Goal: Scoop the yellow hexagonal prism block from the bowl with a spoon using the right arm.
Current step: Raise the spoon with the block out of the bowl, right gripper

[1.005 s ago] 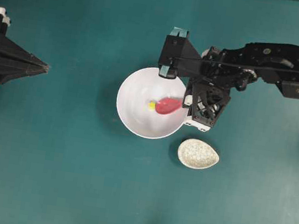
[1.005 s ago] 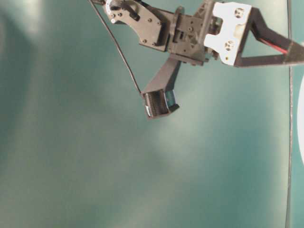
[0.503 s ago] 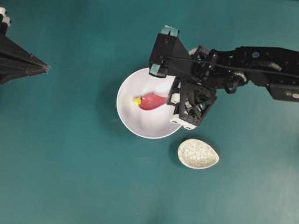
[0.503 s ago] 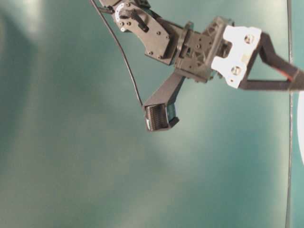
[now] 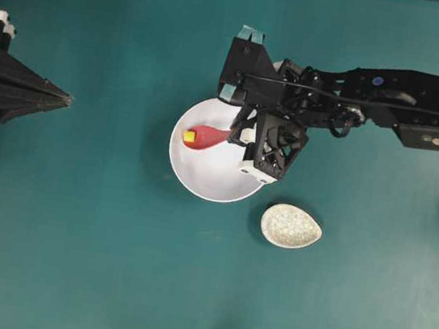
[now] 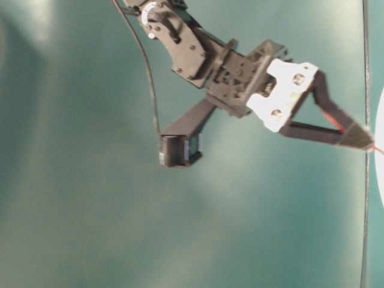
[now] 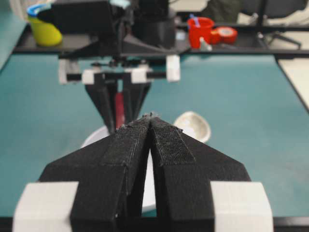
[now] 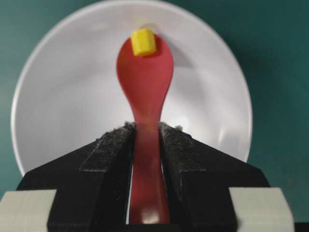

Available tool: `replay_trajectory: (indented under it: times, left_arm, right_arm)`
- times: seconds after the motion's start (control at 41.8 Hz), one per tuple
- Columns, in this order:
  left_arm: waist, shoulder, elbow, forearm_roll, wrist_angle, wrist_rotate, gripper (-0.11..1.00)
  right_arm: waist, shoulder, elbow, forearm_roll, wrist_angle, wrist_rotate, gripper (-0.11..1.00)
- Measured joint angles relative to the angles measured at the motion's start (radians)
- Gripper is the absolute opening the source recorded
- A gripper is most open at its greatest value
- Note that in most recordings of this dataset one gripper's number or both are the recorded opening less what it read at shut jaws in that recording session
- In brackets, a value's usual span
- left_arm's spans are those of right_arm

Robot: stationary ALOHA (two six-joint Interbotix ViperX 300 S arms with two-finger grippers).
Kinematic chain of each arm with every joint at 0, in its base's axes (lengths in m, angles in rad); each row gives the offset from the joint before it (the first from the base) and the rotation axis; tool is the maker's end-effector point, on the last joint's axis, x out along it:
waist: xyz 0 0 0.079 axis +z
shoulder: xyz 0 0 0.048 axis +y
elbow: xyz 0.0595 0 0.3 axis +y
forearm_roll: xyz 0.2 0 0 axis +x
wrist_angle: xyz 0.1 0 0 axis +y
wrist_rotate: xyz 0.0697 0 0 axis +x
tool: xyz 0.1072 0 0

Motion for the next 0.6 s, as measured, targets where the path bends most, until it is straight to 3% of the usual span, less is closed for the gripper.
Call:
replay_trajectory:
  times: [0.383,0.598]
  left_arm:
    - [0.0,-0.002,0.0,0.002,0.002,-0.002,0.0]
    - [0.0,-0.002,0.0,0.0,0.0,0.0,0.0]
  right_arm:
    - [-0.002,-0.117,0.021,0.0,-0.044,0.003,0.23]
    - [0.006,-0.256,0.118,0.0,-0.207,0.003,0.23]
